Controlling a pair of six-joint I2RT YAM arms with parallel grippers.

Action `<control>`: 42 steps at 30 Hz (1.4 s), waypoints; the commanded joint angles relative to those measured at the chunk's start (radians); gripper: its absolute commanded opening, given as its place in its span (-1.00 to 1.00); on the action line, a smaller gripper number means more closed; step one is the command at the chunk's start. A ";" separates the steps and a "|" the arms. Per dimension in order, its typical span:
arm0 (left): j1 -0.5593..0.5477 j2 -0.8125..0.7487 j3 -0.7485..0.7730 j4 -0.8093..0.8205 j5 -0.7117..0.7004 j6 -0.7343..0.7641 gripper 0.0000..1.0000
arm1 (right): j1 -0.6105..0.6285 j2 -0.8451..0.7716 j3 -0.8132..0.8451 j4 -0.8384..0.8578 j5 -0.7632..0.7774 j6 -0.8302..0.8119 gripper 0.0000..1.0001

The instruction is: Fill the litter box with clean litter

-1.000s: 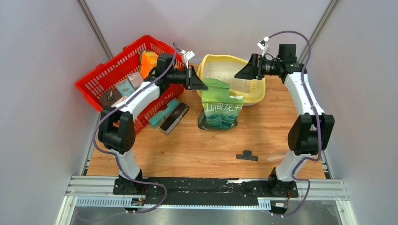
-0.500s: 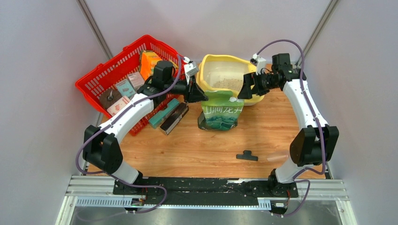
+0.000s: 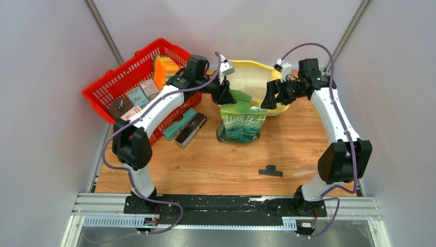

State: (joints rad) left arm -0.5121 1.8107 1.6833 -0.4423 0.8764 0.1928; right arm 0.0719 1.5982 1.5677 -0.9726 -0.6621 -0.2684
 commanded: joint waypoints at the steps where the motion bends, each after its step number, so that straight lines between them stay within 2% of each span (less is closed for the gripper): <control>1: -0.009 0.019 0.081 -0.035 0.000 0.005 -0.27 | 0.005 -0.069 0.009 0.003 -0.007 -0.028 1.00; 4: -0.011 0.029 0.127 -0.107 -0.001 0.039 -0.81 | 0.005 -0.081 0.018 -0.001 0.005 -0.028 1.00; 7: -0.009 -0.025 0.101 -0.102 0.015 0.031 -0.89 | 0.006 -0.086 0.043 -0.009 0.056 -0.035 1.00; 8: -0.008 -0.051 0.072 -0.069 0.024 0.005 -0.90 | 0.005 -0.084 0.048 -0.009 0.102 -0.034 1.00; 9: -0.008 -0.113 0.035 0.032 0.039 -0.010 -0.90 | 0.005 -0.080 0.057 -0.008 0.122 -0.029 1.00; 11: -0.009 -0.178 -0.098 0.158 0.049 -0.053 -0.92 | 0.006 -0.061 0.072 -0.023 0.151 -0.026 1.00; 12: -0.009 -0.233 -0.143 0.289 0.035 -0.065 -0.93 | 0.006 -0.052 0.087 -0.034 0.151 -0.016 1.00; 14: -0.014 -0.266 -0.220 0.353 0.029 -0.072 -0.94 | 0.011 -0.041 0.084 -0.041 0.131 -0.015 1.00; 20: -0.014 -0.292 -0.267 0.392 0.041 -0.078 -0.92 | 0.057 -0.035 0.077 -0.028 0.113 0.003 1.00; 28: -0.014 -0.301 -0.274 0.435 0.039 -0.124 -0.92 | 0.106 -0.026 0.048 -0.023 0.182 -0.002 1.00; 35: -0.016 -0.303 -0.286 0.439 0.041 -0.131 -0.92 | 0.111 -0.012 0.023 0.018 0.228 0.077 1.00; 39: -0.017 -0.307 -0.293 0.438 0.041 -0.127 -0.93 | 0.112 0.002 0.046 0.026 0.162 0.112 1.00; 42: -0.019 -0.307 -0.297 0.438 0.039 -0.122 -0.93 | 0.109 0.008 0.067 0.028 0.006 0.101 1.00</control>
State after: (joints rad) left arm -0.5289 1.5833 1.3701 -0.1322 0.8692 0.0753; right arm 0.1802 1.6016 1.5890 -0.9863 -0.4976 -0.1944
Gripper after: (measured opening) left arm 0.040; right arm 0.998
